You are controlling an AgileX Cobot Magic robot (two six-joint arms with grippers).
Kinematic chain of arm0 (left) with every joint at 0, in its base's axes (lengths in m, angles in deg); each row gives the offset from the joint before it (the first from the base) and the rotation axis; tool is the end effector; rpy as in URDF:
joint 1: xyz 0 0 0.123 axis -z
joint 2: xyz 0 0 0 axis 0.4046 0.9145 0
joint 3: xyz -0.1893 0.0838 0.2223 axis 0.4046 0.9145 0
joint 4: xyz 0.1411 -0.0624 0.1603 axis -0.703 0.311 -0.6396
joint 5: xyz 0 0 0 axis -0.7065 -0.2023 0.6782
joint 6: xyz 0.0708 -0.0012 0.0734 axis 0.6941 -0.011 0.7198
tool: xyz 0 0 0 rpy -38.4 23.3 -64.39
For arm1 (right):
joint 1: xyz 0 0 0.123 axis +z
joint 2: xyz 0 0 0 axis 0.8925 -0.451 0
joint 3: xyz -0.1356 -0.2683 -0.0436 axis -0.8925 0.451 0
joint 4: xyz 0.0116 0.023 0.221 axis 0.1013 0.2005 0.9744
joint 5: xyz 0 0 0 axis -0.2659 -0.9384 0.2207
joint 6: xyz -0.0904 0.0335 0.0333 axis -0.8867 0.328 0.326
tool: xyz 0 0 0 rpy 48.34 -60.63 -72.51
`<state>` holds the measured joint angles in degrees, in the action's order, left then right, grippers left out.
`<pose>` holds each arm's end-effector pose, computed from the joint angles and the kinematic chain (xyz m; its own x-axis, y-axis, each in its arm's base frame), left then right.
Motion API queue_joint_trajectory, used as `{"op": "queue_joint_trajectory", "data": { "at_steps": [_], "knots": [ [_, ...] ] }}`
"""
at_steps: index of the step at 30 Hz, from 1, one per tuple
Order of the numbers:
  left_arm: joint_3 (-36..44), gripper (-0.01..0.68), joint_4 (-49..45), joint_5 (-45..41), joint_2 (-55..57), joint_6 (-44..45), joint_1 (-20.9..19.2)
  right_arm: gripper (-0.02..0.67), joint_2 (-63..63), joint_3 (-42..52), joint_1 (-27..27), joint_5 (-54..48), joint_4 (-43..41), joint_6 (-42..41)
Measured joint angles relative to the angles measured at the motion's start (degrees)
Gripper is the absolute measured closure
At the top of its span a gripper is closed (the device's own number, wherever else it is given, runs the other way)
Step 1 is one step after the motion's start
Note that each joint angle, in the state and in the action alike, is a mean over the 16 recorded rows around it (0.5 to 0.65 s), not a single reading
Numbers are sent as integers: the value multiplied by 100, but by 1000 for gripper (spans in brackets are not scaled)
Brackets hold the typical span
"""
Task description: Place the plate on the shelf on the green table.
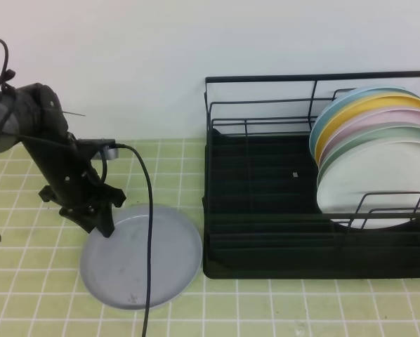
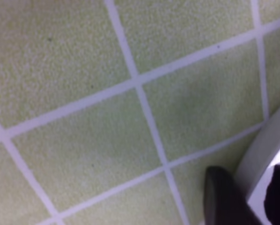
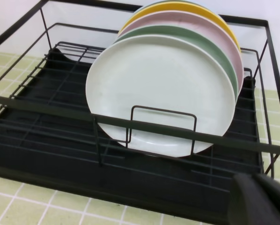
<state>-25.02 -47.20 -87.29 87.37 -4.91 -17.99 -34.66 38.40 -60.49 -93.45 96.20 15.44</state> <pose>0.4190 -0.0674 0.1787 -0.9521 0.3047 -0.0269 0.3022 0.9232 -0.2373 0.0439 0.0126 0.2703 -0.2575 -0.0984 -0.9612 -0.1679 0.9842 -0.0558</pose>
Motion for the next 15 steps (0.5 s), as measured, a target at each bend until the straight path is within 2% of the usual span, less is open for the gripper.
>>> {"op": "queue_joint_trajectory", "data": {
  "at_steps": [8, 15],
  "knots": [
    [-2, 590, -66, -15, 67, 28, 0, 652, 0, 0, 0, -4, 0, 0],
    [-3, 655, -217, -22, -38, 64, -3, 652, 0, 0, 0, -4, 3, 0]
  ]
}}
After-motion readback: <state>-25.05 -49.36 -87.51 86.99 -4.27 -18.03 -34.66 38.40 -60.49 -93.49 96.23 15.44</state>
